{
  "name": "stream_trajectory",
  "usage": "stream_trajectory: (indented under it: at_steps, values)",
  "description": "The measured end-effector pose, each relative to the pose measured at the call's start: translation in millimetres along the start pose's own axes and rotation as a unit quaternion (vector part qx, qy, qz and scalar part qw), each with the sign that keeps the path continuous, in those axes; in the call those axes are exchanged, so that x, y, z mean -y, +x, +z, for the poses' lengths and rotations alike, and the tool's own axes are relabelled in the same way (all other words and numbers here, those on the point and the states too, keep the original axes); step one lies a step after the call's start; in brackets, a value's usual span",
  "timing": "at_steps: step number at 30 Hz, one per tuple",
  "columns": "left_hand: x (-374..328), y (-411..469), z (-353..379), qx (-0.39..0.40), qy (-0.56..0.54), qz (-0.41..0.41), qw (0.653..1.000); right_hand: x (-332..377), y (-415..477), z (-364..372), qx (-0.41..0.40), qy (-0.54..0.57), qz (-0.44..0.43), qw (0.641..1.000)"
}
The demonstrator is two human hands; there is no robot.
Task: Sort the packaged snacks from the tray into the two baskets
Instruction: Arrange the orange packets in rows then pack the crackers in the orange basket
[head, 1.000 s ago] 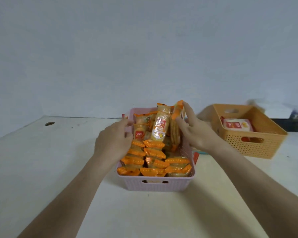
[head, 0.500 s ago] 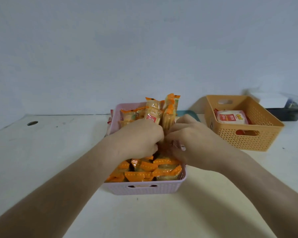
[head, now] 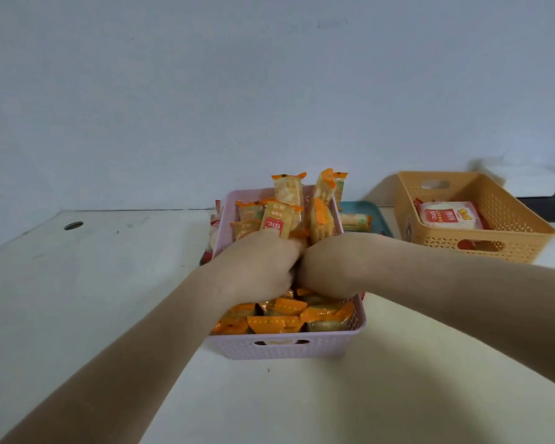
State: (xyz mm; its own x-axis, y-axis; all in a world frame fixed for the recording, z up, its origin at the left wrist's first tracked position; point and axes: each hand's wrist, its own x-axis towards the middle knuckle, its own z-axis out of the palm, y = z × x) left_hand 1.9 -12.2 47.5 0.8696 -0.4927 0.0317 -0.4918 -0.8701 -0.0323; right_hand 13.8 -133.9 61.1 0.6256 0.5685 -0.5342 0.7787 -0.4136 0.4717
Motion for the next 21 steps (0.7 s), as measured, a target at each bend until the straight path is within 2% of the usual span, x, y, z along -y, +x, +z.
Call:
stream_trajectory:
  at_steps: [4, 7, 9, 12, 16, 21]
  values:
    - [2.8, -2.3, 2.6, -0.007, -0.018, 0.013, 1.000, -1.4, 3.6, -3.3, 0.029, -0.045, 0.006, 0.999]
    - [4.5, -3.5, 0.1, 0.010, -0.027, 0.002, 1.000, -4.5, 4.5, -1.9, 0.003, -0.033, 0.017, 0.999]
    - [4.8, -3.9, -1.4, 0.018, -0.030, -0.012, 0.999, -5.7, 0.8, 1.8, -0.045, -0.004, 0.030, 0.999]
    - [3.8, -5.7, -1.3, 0.003, -0.022, -0.029, 0.999, -6.9, -0.7, 9.3, -0.180, -0.035, -0.001, 0.983]
    - [4.2, -8.2, 3.5, -0.025, -0.048, -0.041, 0.998, -18.0, 1.7, 11.5, -0.235, -0.031, -0.029, 0.971]
    - [8.3, -11.6, 7.7, -0.061, -0.080, -0.027, 0.995, -43.4, -18.8, 10.0, -0.246, 0.177, -0.020, 0.953]
